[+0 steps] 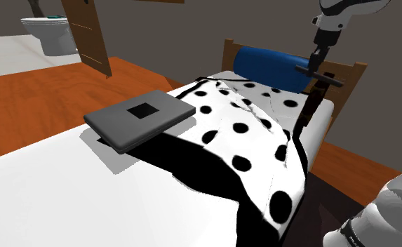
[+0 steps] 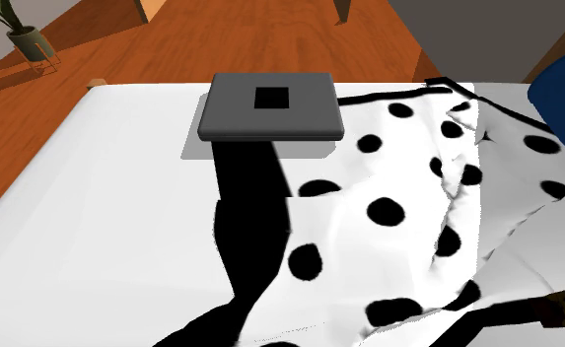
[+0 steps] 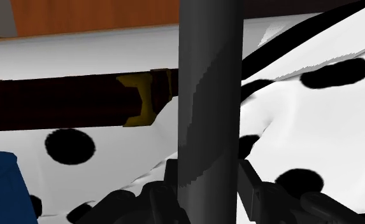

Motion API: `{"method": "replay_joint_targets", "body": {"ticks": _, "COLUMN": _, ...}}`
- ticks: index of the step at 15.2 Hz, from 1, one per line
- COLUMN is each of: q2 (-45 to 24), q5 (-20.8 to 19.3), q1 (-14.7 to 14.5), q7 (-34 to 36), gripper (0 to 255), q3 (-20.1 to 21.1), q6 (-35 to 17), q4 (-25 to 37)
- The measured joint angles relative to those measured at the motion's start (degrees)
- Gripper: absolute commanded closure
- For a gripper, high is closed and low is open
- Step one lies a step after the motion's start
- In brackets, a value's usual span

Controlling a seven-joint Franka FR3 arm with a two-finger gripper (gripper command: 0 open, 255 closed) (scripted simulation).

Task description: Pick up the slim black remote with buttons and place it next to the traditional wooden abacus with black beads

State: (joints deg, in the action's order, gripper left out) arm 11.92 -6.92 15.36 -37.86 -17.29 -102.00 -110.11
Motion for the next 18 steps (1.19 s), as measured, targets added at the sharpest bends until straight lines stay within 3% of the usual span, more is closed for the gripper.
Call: {"method": "replay_joint_targets", "body": {"ticks": 18, "q2": -1.1, "q5": -0.3, "q1": 0.4, "q7": 0.5, "gripper": 255, "q3": -0.8, "q6": -13.7, "q4": -12.6}}
